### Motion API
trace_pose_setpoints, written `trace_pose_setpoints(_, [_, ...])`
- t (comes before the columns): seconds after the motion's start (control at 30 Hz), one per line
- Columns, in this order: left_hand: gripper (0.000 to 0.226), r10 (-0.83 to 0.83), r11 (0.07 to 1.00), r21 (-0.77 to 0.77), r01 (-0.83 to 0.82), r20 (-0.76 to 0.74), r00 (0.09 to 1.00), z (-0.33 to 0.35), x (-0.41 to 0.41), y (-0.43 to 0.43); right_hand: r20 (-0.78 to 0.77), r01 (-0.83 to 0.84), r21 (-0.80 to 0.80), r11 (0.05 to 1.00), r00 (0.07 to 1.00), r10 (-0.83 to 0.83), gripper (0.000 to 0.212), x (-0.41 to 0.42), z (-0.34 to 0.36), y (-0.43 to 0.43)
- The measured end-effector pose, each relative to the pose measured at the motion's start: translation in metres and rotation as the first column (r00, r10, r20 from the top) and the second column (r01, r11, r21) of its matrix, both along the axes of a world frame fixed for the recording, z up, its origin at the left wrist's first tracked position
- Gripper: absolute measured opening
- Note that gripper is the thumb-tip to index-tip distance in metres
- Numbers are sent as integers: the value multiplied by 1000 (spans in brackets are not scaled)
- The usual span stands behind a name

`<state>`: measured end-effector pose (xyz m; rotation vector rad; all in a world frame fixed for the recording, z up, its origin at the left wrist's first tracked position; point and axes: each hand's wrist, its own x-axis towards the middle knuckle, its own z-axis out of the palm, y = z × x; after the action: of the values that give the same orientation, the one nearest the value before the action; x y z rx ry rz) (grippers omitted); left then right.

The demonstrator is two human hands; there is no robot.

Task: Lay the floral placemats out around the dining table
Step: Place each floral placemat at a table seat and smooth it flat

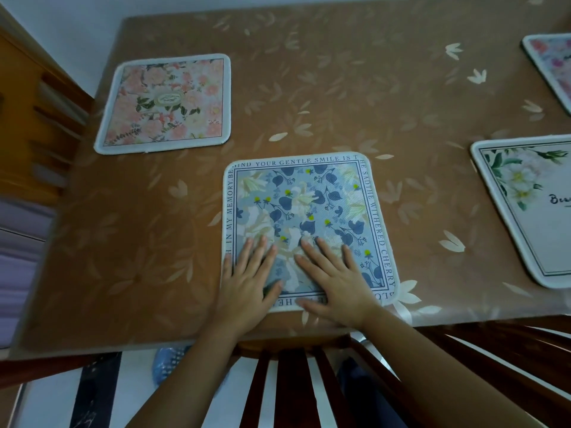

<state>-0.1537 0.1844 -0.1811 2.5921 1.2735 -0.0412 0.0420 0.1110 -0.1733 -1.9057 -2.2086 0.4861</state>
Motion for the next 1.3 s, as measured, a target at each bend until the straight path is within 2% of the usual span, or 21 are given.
trace_pose_setpoints(0.1, [64, -14, 1000, -2, 14, 50, 999, 2, -9, -15, -55, 4, 29, 1000, 998, -2, 77, -7, 2, -13])
trace_pose_setpoints(0.2, [68, -18, 1000, 0, 18, 82, 997, 3, -16, -27, -90, 29, 107, 994, 996, -20, 62, -11, 5, -18])
trace_pose_setpoints(0.27, [68, -13, 1000, -2, 14, 156, 988, 3, -19, -33, -126, 60, 153, 986, 991, -41, 54, -11, 7, -19])
trace_pose_setpoints(0.4, [44, 105, 994, -72, -82, 439, 892, 7, -20, -37, -257, 134, 164, 977, 962, -89, 46, -13, 9, -20])
trace_pose_setpoints(0.47, [30, 139, 990, -89, -109, 491, 860, 7, -21, -38, -313, 173, 153, 973, 942, -118, 42, -14, 11, -22])
trace_pose_setpoints(0.53, [21, 112, 994, -71, -89, 495, 862, 9, -23, -40, -343, 199, 150, 969, 929, -138, 36, -17, 14, -24])
trace_pose_setpoints(0.63, [23, 53, 999, -20, -51, 524, 850, 14, -26, -41, -332, 227, 174, 958, 930, -161, 28, -20, 19, -26])
trace_pose_setpoints(0.73, [20, 103, 995, -61, -84, 557, 824, 24, -25, -39, -296, 204, 190, 960, 945, -142, 24, -21, 24, -27])
trace_pose_setpoints(0.93, [13, 130, 990, -112, -84, 511, 850, 39, -22, -40, -287, 150, 200, 968, 954, -88, 11, -10, 29, -38])
trace_pose_setpoints(1.2, [10, 58, 995, -98, -10, 502, 863, 49, 40, -63, -284, 263, 184, 947, 937, -205, 16, 36, 36, -50])
trace_pose_setpoints(1.3, [9, 100, 991, -127, -40, 520, 848, 50, 69, -70, -259, 222, 168, 960, 950, -174, 16, 42, 42, -51])
